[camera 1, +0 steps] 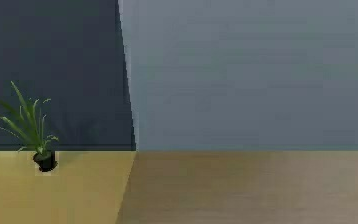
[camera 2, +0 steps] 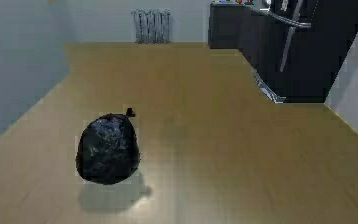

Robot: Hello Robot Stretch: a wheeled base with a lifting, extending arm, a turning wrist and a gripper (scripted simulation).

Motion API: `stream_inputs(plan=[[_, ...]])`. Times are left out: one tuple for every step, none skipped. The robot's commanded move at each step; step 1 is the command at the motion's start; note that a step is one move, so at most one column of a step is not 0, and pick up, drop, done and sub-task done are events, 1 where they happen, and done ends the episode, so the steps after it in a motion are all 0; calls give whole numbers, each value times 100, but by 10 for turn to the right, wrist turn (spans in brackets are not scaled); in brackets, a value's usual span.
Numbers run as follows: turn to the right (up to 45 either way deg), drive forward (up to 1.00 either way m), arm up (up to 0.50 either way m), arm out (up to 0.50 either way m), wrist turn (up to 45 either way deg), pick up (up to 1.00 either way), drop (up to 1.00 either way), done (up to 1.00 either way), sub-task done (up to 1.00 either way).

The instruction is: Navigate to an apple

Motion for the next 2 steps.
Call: stream_inputs(plan=[[450, 0, 0, 0, 0, 0, 0, 0, 0], [450, 0, 0, 0, 0, 0, 0, 0, 0]])
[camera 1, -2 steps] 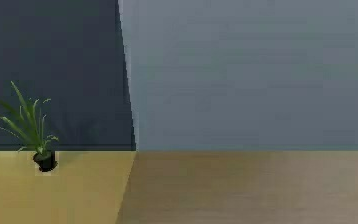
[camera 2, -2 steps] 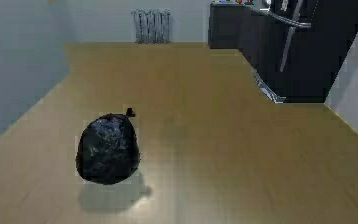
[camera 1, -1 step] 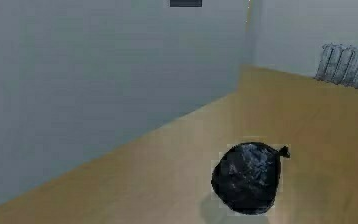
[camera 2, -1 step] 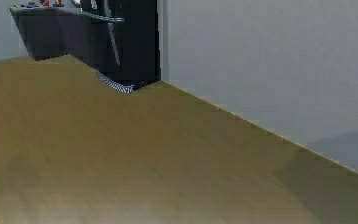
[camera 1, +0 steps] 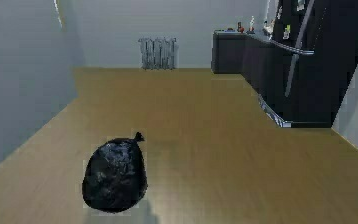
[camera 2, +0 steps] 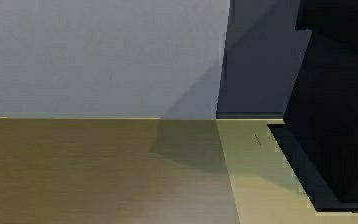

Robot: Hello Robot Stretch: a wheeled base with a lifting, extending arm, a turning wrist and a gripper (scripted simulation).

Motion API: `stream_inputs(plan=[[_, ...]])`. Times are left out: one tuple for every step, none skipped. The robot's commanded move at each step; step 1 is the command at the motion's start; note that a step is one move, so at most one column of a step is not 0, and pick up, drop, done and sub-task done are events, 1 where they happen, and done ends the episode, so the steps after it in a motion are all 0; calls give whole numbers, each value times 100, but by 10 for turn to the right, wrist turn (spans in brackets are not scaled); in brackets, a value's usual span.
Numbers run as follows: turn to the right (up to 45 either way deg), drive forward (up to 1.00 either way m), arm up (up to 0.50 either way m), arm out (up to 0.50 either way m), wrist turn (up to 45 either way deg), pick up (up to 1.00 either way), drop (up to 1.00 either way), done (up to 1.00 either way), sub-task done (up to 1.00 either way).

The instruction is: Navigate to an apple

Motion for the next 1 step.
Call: stream_inputs(plan=[[180, 0, 0, 0, 0, 0, 0, 0, 0]])
